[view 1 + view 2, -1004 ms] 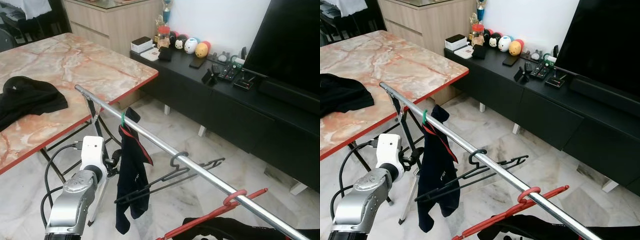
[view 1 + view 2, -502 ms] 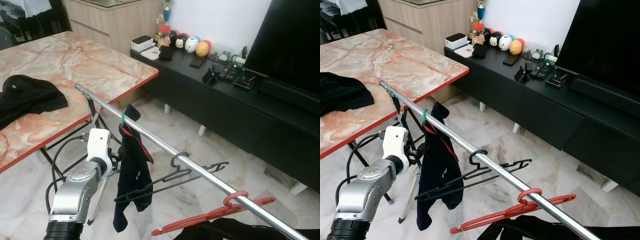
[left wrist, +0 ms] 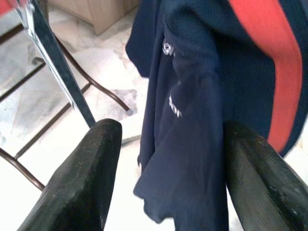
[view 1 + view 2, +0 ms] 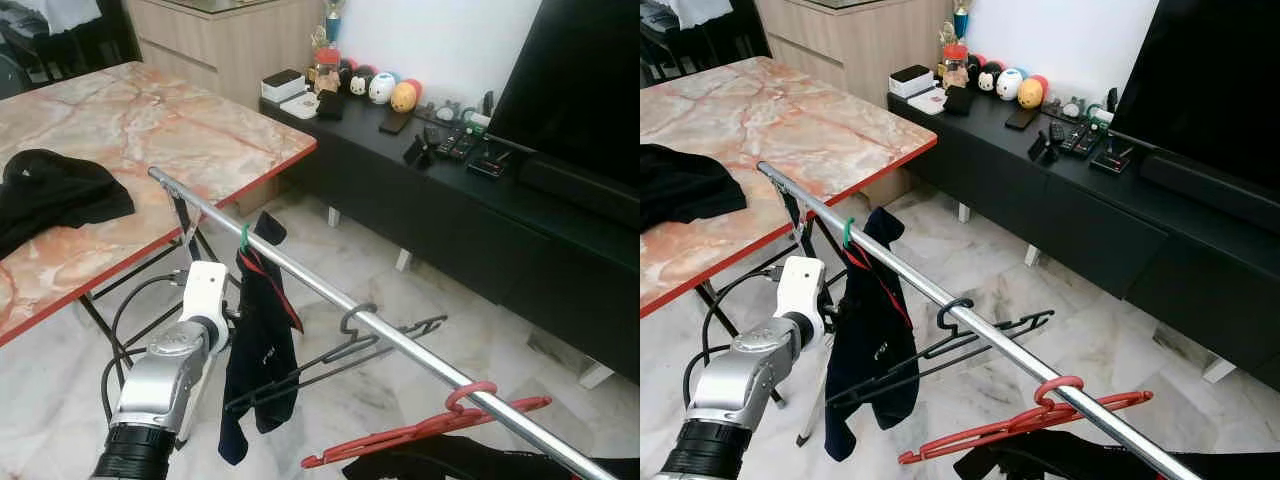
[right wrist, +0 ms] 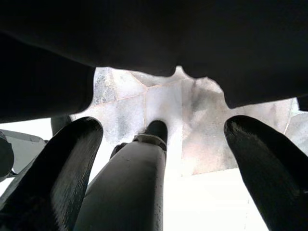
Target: Hang hanger
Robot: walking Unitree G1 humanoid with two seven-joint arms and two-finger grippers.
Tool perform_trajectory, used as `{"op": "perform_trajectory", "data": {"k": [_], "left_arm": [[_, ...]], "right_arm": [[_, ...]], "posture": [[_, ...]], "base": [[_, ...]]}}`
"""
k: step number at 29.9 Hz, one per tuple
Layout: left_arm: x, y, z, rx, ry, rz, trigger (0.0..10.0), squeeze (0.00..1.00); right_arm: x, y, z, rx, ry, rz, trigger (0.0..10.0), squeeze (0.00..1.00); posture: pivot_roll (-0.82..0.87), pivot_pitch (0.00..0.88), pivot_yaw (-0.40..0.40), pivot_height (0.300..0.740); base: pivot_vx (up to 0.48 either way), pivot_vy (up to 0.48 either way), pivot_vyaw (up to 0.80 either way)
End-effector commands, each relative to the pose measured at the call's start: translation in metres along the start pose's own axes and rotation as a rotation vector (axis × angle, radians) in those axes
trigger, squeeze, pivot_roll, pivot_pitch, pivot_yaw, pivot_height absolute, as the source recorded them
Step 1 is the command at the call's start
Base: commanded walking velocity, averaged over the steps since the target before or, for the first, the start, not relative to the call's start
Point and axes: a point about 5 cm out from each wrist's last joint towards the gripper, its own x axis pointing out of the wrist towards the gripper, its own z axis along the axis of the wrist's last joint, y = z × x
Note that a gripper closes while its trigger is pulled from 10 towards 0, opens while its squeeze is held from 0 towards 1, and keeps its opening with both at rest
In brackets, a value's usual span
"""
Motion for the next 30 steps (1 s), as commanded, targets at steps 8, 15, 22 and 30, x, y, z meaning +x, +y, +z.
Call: {"op": "perform_trajectory", "data": {"k": [8, 15, 22, 30], "left_arm": [[0.017, 0.004, 0.001, -0.002, -0.023, -0.007, 10.0, 0.0], [0.025, 0.007, -0.007, -0.019, -0.017, -0.029, 10.0, 0.0], [0.031, 0.009, -0.013, 0.045, -0.012, -0.014, 9.4, 0.0], [0.035, 0.005, -0.009, 0.087, -0.07, -0.045, 0.0, 0.0]], "right_arm": [[0.0, -0.001, 0.005, -0.009, -0.015, -0.004, 10.0, 0.0], [0.0, -0.001, 0.005, -0.008, -0.016, -0.006, 10.0, 0.0], [0.0, -0.002, 0.005, -0.007, -0.016, -0.008, 10.0, 0.0], [0.0, -0.001, 0.005, -0.007, -0.015, -0.008, 10.0, 0.0]], "posture": [[0.03, 0.0, -0.043, 0.74], [0.03, 0.0, -0.043, 0.74], [0.02, 0.0, -0.044, 0.74], [0.02, 0.0, -0.042, 0.74]], "base": [[0.0, 0.0, 0.0], [0.0, 0.0, 0.0], [0.0, 0.0, 0.0], [0.0, 0.0, 0.0]]}}
